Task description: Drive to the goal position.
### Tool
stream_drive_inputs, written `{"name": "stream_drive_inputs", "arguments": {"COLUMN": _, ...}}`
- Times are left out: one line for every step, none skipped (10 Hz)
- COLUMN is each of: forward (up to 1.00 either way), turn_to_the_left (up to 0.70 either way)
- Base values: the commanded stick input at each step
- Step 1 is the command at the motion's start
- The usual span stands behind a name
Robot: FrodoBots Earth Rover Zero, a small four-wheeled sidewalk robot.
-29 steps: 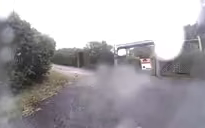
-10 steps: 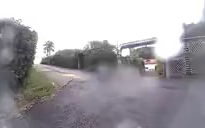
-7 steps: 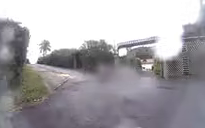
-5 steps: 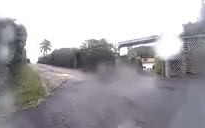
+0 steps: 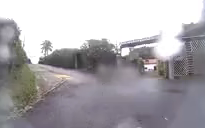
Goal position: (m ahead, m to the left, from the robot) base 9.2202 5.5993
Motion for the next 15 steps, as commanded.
{"name": "stream_drive_inputs", "arguments": {"forward": 0.7, "turn_to_the_left": 0.0}}
{"name": "stream_drive_inputs", "arguments": {"forward": 0.7, "turn_to_the_left": 0.0}}
{"name": "stream_drive_inputs", "arguments": {"forward": 0.7, "turn_to_the_left": 0.0}}
{"name": "stream_drive_inputs", "arguments": {"forward": 0.7, "turn_to_the_left": 0.0}}
{"name": "stream_drive_inputs", "arguments": {"forward": 0.7, "turn_to_the_left": 0.0}}
{"name": "stream_drive_inputs", "arguments": {"forward": 0.7, "turn_to_the_left": 0.0}}
{"name": "stream_drive_inputs", "arguments": {"forward": 0.7, "turn_to_the_left": 0.0}}
{"name": "stream_drive_inputs", "arguments": {"forward": 0.7, "turn_to_the_left": 0.0}}
{"name": "stream_drive_inputs", "arguments": {"forward": 0.7, "turn_to_the_left": 0.0}}
{"name": "stream_drive_inputs", "arguments": {"forward": 0.7, "turn_to_the_left": 0.0}}
{"name": "stream_drive_inputs", "arguments": {"forward": 0.7, "turn_to_the_left": 0.0}}
{"name": "stream_drive_inputs", "arguments": {"forward": 0.7, "turn_to_the_left": 0.0}}
{"name": "stream_drive_inputs", "arguments": {"forward": 0.7, "turn_to_the_left": 0.0}}
{"name": "stream_drive_inputs", "arguments": {"forward": 0.7, "turn_to_the_left": 0.0}}
{"name": "stream_drive_inputs", "arguments": {"forward": 0.7, "turn_to_the_left": 0.0}}
